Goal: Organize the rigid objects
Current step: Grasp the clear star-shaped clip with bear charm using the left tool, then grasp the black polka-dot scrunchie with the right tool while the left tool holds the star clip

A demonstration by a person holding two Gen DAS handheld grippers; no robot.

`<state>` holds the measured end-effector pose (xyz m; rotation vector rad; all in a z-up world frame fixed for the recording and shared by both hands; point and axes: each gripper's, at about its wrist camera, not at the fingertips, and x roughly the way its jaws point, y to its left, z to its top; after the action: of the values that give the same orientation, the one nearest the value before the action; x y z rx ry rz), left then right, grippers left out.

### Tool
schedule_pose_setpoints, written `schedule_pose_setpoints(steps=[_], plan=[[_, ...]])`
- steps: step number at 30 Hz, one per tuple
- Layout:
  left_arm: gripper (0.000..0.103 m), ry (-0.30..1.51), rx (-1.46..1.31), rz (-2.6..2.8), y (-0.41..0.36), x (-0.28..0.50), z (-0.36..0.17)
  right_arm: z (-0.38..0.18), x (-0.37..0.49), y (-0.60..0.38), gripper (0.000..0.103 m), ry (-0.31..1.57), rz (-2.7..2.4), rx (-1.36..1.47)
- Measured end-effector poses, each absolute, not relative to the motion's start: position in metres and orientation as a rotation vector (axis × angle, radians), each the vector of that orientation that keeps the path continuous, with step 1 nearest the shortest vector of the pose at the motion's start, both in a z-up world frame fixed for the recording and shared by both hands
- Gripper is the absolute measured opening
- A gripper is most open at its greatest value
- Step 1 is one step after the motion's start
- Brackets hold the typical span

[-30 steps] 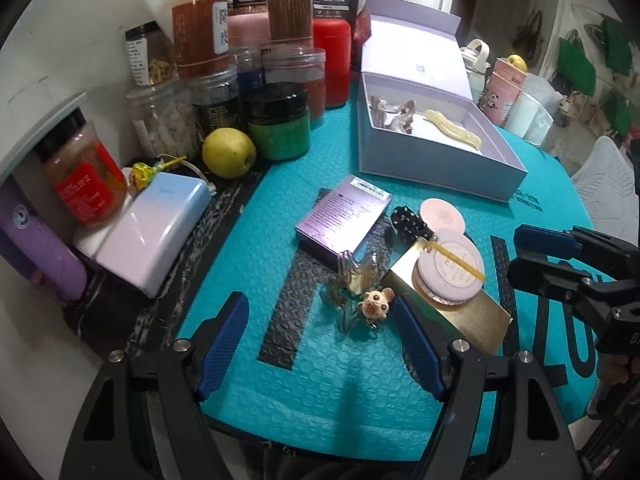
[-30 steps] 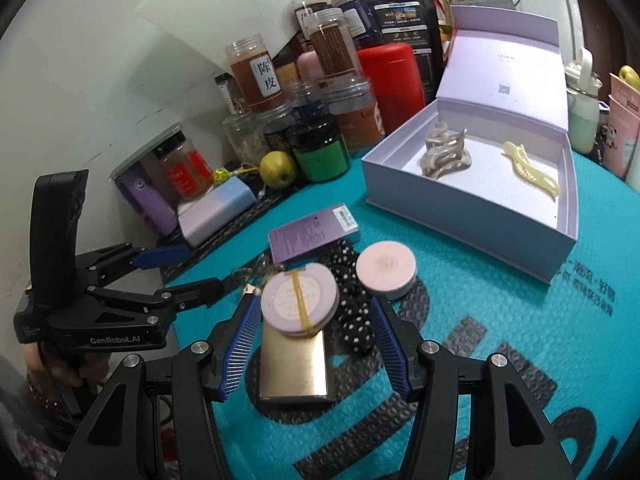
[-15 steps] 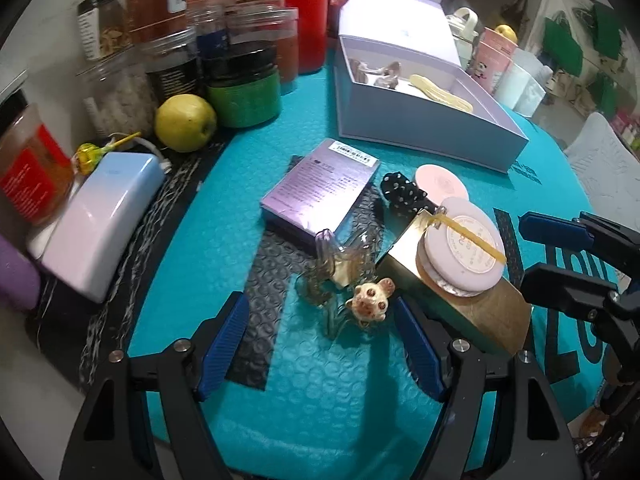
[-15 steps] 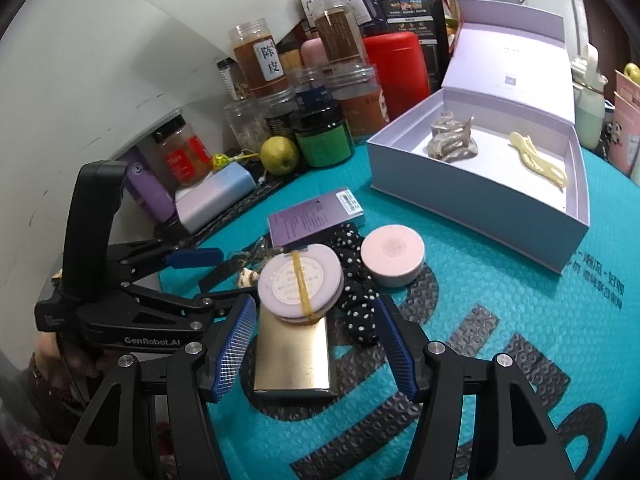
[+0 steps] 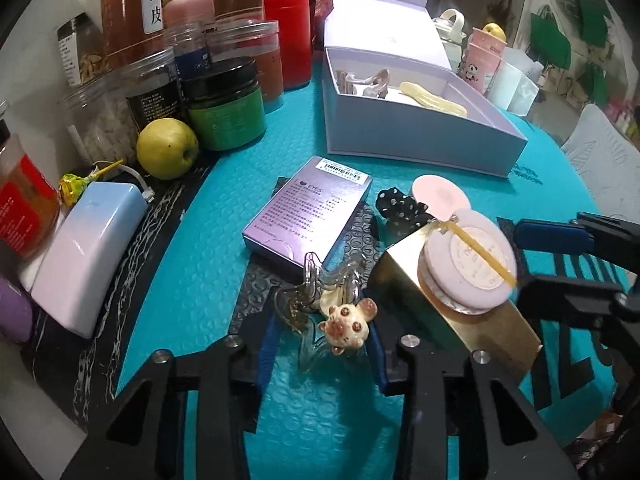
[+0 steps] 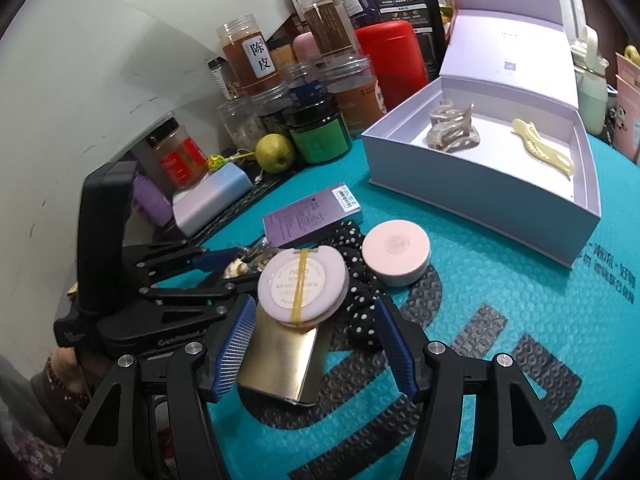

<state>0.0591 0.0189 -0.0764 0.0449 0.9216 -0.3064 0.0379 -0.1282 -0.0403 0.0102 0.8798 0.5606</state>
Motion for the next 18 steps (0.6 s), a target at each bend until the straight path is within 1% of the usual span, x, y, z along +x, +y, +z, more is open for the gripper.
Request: schedule_pose_setpoints(steps=[11, 16, 18], plan=[[0.035, 0.908, -0.025, -0.24, 0.035, 0.038, -0.063, -0.038, 0.042, -0.149, 0.062, 0.863, 0.445, 0.003], [0.035, 0.92, -0.077, -0.21, 0.038, 0.036, -0.068, -0.046, 0.048, -0.157, 0.062, 0.9, 0.401, 0.035], [0.035, 0.929, -0.098, -0.199, 0.039, 0.034, -0.071, -0.052, 0.051, -0.16, 0.06, 0.921, 0.386, 0.044]])
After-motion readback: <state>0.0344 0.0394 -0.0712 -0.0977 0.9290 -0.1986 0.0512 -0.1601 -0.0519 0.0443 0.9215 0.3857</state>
